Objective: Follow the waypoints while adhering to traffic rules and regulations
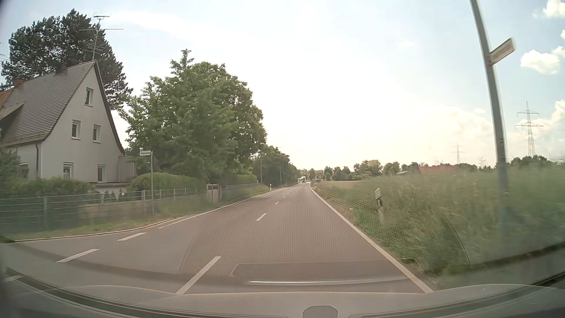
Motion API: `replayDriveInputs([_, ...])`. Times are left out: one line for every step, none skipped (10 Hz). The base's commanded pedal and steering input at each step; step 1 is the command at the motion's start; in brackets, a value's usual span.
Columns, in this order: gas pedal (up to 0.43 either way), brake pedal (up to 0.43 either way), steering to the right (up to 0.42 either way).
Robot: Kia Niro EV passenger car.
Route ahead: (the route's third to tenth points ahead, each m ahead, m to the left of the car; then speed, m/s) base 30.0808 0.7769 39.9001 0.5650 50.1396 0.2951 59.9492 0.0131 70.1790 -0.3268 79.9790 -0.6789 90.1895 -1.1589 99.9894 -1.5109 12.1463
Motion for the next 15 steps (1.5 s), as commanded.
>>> replayDriveInputs([0.11, 0.0, 0.002])
replayDriveInputs([0.11, 0.0, 0.001])
replayDriveInputs([0.11, 0.0, 0.001])
replayDriveInputs([0.11, 0.0, 0.001])
replayDriveInputs([0.11, 0.0, 0.001])
replayDriveInputs([0.11, 0.0, 0.0])
replayDriveInputs([0.11, 0.0, -0.001])
replayDriveInputs([0.11, 0.0, -0.002])
replayDriveInputs([0.118, 0.0, -0.003])
replayDriveInputs([0.13, 0.0, -0.003])
replayDriveInputs([0.138, 0.0, -0.003])
replayDriveInputs([0.138, 0.0, -0.003])
replayDriveInputs([0.138, 0.0, -0.003])
replayDriveInputs([0.138, 0.0, -0.003])
replayDriveInputs([0.138, 0.0, -0.002])
